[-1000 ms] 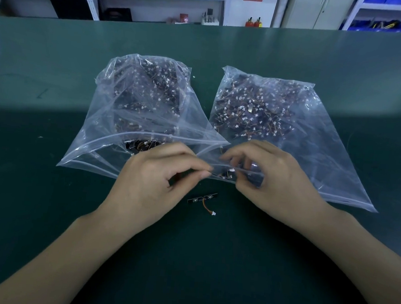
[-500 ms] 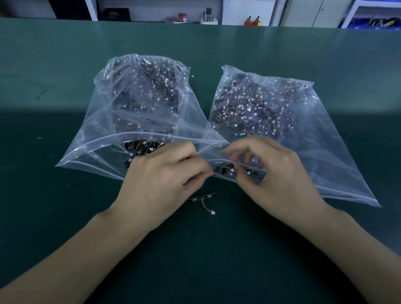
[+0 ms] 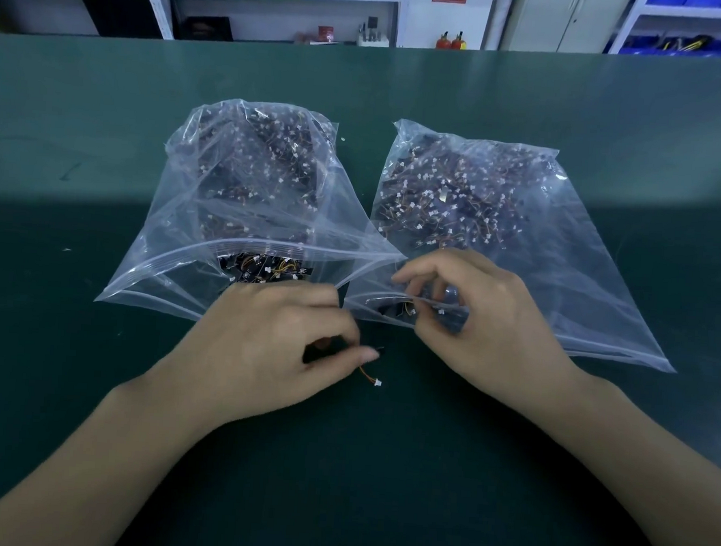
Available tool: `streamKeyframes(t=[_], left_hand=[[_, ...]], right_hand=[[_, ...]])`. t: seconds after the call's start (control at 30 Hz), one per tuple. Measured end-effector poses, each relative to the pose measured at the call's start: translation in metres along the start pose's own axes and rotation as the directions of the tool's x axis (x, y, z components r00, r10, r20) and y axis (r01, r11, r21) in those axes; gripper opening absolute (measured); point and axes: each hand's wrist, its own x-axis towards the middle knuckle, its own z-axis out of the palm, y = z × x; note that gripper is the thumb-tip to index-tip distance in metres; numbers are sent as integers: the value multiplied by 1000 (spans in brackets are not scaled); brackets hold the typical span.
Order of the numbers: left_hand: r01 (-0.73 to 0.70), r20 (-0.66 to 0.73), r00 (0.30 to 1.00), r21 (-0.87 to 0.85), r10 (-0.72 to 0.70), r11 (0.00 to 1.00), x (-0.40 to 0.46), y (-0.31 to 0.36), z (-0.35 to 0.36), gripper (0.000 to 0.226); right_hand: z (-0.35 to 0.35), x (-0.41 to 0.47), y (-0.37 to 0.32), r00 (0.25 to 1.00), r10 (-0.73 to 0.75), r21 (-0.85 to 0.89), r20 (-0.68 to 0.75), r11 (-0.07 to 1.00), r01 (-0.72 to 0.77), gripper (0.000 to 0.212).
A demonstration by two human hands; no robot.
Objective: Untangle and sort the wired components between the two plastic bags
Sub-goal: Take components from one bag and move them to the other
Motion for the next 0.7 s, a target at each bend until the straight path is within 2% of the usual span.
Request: streamKeyframes(t=[0.13,0.3,0.5,0.7], left_hand=[[-36,97,995,12,34,999,-2,-12,-12,24],[-46,100,994,-9,47,999,-1,-10,-10,13],[19,-42,999,-50,-21,999,1,0,-6,12],[106,-150,981,-110,-122,988,0,8,-3,16]], right_hand=[[1,0,0,1000,-13,-7,9,1000,14,37],[2,0,0,1000,-24,-20,13,1000,24,34],[4,0,0,998,-54,62,17,997,52,10],[5,0,-2,999,-38,162,5,986,37,8]])
